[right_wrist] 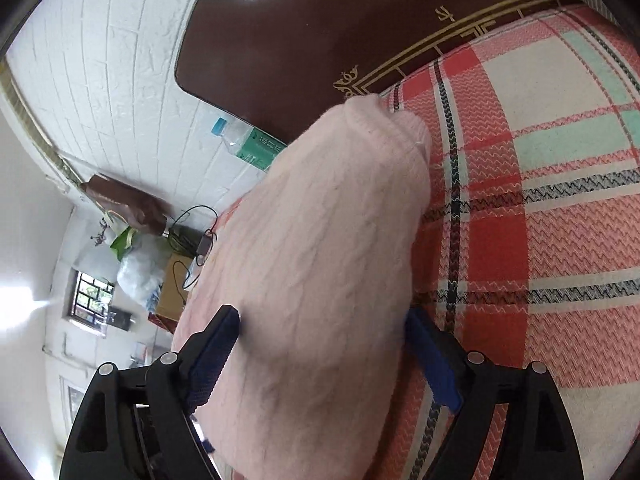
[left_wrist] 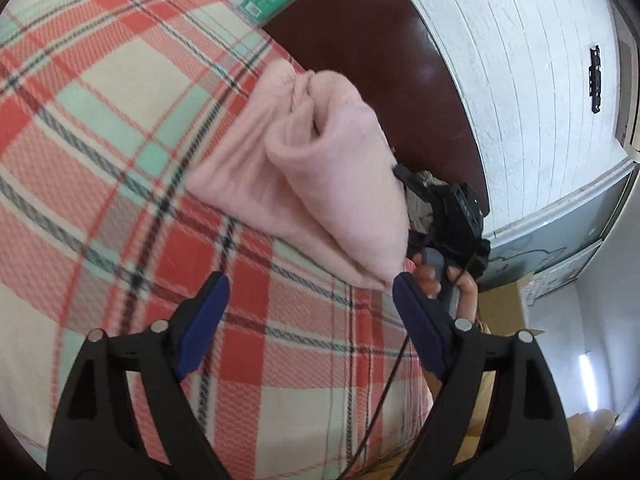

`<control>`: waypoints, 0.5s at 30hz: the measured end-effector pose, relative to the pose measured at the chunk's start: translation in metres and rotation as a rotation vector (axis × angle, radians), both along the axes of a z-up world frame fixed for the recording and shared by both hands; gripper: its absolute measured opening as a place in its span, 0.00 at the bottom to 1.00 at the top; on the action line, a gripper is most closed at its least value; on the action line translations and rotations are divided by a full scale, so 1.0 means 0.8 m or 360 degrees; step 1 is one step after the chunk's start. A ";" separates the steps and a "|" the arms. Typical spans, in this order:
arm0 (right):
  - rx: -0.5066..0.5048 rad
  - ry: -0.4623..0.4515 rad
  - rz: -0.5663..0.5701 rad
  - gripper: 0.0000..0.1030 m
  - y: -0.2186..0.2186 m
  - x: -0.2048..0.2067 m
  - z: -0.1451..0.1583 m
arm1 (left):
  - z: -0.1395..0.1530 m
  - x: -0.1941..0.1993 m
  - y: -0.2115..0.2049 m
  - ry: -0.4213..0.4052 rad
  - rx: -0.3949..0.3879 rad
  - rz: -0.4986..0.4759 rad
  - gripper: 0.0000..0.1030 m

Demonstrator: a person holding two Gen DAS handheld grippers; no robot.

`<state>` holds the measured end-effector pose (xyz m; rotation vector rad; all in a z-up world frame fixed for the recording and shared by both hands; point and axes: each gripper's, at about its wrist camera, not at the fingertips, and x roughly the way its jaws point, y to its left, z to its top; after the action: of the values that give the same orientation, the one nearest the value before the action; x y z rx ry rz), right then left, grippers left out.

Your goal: Fold clothes

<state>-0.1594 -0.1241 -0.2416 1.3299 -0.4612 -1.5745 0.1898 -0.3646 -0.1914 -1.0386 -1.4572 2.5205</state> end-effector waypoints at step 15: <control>0.0031 0.0046 0.0089 1.00 -0.046 0.004 -0.006 | -0.037 -0.069 -0.023 0.0046 0.0262 0.0332 0.63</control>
<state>-0.1564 -0.1609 -0.2467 1.3224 -0.3887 -1.5535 0.1348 -0.3828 -0.2207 -0.8623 -1.8159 2.4800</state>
